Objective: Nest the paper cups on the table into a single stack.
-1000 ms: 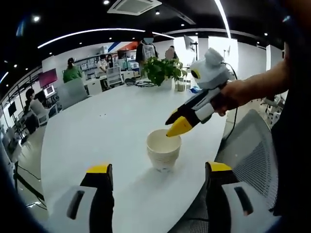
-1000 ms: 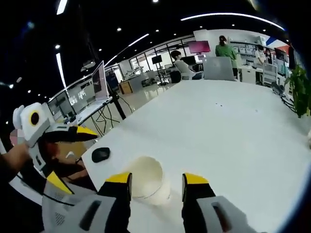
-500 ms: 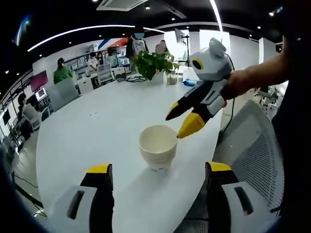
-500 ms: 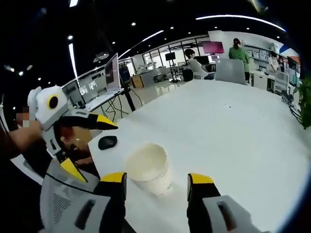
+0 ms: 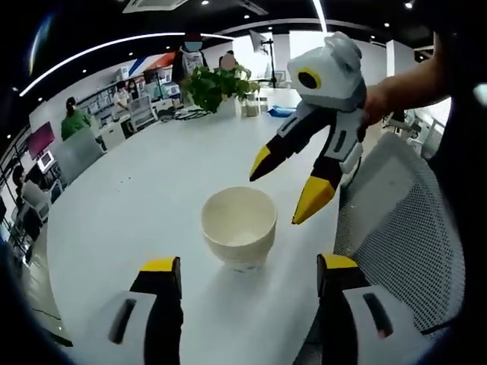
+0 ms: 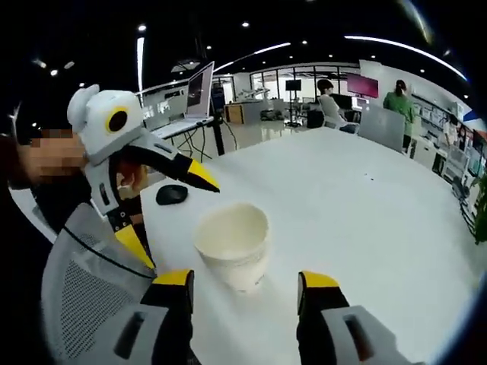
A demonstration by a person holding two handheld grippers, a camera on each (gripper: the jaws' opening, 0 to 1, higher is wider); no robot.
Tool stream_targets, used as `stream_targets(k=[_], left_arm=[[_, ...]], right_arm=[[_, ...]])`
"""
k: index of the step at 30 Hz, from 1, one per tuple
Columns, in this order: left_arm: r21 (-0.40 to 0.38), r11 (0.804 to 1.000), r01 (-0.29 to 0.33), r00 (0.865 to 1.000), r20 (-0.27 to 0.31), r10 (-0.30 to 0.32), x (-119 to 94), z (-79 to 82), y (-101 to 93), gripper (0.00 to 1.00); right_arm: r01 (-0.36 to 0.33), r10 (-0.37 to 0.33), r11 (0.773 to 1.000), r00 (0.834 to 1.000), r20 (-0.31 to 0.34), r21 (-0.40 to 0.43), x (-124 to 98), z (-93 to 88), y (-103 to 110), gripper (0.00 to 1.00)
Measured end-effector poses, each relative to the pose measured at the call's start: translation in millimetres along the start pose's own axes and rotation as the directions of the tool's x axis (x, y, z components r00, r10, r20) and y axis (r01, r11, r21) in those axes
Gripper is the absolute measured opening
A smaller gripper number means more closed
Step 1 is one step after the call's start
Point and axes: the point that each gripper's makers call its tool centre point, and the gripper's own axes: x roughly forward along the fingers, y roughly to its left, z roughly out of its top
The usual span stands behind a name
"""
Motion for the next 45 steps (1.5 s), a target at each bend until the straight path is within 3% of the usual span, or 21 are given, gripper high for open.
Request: stream_targets(k=[14,29,40,45], left_arm=[[0.083,0.992,0.090,0.991,-0.106,-0.081,27.9,-24.5,11.3,0.59],[0.124,0.982,0.142,0.987,-0.097,-0.130,41.4,-14.5,19.4,0.50],[0.113,0.972,0.205,0.975,-0.111,-0.193,55.2,-19.5,14.7,0.46],[0.118,0.968,0.221,0.971,-0.116,-0.208,56.1,-19.7,12.0,0.36]], right_arm=[[-0.045,0.043,0.992,0.999,-0.022,-0.115,19.4,-11.4,-9.9,0.51],[-0.121,0.109,0.977,0.991,-0.077,-0.177,38.4,-13.6,-5.9,0.46],[-0.160,0.141,0.964,0.985,-0.101,-0.210,47.6,-17.2,-1.9,0.40],[-0.170,0.150,0.959,0.983,-0.102,-0.228,50.1,-15.1,1.3,0.32]])
